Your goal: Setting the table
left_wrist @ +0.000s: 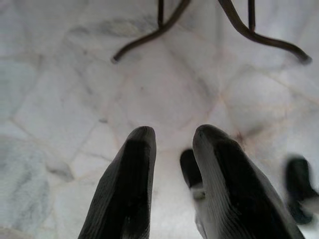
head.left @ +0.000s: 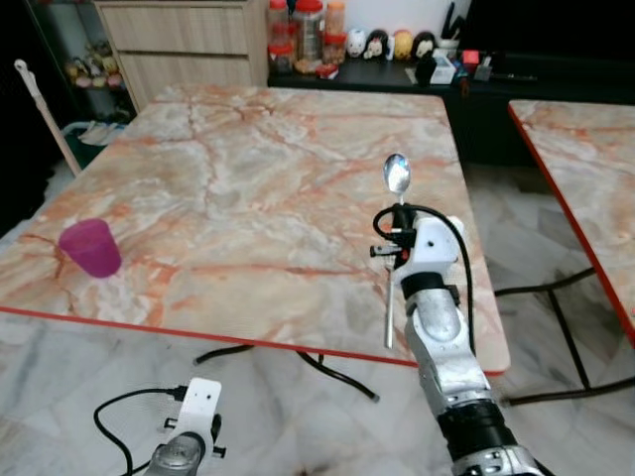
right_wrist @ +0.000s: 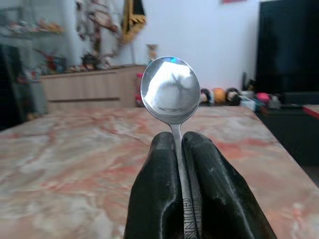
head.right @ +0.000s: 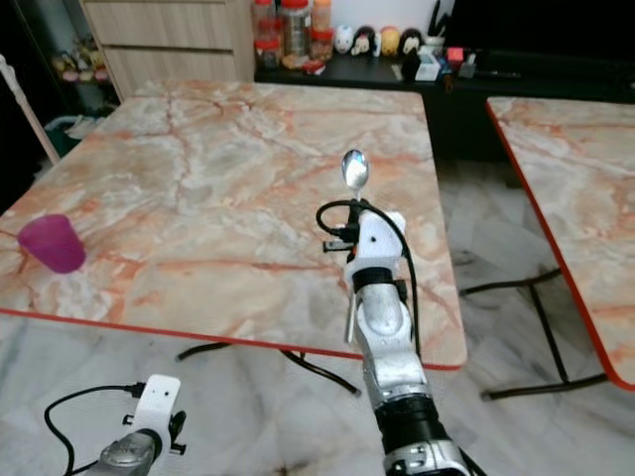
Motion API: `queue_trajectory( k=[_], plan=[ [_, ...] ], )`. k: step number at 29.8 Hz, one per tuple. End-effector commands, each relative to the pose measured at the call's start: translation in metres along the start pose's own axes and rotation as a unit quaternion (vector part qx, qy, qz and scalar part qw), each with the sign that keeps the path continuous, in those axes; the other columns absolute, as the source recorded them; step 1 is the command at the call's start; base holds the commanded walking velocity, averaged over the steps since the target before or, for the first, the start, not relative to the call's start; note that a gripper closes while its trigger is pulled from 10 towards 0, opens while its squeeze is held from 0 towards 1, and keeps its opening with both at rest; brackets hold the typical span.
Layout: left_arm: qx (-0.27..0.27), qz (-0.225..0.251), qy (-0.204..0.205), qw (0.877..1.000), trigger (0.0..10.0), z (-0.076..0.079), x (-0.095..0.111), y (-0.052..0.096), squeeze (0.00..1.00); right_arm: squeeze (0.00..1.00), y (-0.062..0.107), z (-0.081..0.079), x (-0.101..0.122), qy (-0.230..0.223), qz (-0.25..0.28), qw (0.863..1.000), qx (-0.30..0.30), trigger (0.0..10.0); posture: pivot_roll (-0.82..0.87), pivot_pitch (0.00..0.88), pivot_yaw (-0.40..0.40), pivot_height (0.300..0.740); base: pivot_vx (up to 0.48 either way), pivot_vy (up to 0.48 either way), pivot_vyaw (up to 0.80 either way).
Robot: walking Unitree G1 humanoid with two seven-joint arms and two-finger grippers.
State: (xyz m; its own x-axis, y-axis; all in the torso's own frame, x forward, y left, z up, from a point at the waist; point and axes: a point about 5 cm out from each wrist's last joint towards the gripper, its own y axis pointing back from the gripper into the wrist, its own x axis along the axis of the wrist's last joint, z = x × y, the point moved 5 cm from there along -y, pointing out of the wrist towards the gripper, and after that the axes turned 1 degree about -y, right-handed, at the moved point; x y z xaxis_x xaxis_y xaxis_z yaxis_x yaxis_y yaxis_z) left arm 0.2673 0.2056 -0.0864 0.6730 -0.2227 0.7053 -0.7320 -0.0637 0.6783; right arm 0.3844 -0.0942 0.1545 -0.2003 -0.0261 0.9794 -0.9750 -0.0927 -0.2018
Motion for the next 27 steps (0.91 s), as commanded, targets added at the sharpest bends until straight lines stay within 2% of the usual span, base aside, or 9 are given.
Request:
queue_trajectory(
  k=[1, 3, 14, 27],
  plan=[
    [-0.009, -0.012, -0.011, 1.000, 10.0, 0.0078, -0.0076, 0.0013, 0.00, 0.00, -0.0023, 0.0093, 0.0060, -0.003, 0.010, 1.000, -0.011, 10.0, -0.02, 0.045, -0.005, 0.740, 0.000, -0.480, -0.43],
    [-0.008, -0.013, -0.011, 1.000, 10.0, 0.0068, -0.0087, 0.0016, 0.00, 0.00, -0.0025, 0.0102, 0.0061, -0.006, 0.010, 1.000, -0.012, 10.0, -0.02, 0.044, -0.003, 0.740, 0.000, -0.480, -0.55],
    [-0.005, -0.012, -0.008, 1.000, 10.0, 0.0047, -0.0081, 0.0015, 0.00, 0.00, -0.0019, 0.0095, 0.0067, -0.005, 0.014, 1.000, -0.012, 10.0, -0.02, 0.070, -0.002, 0.740, 0.000, -0.480, 0.00],
    [-0.004, -0.016, -0.001, 1.000, 10.0, 0.0054, -0.0116, 0.0024, 0.00, 0.00, -0.0029, 0.0189, 0.0069, -0.004, 0.012, 1.000, -0.028, 10.0, -0.01, 0.106, 0.003, 0.740, 0.000, -0.480, 0.00]
  ],
)
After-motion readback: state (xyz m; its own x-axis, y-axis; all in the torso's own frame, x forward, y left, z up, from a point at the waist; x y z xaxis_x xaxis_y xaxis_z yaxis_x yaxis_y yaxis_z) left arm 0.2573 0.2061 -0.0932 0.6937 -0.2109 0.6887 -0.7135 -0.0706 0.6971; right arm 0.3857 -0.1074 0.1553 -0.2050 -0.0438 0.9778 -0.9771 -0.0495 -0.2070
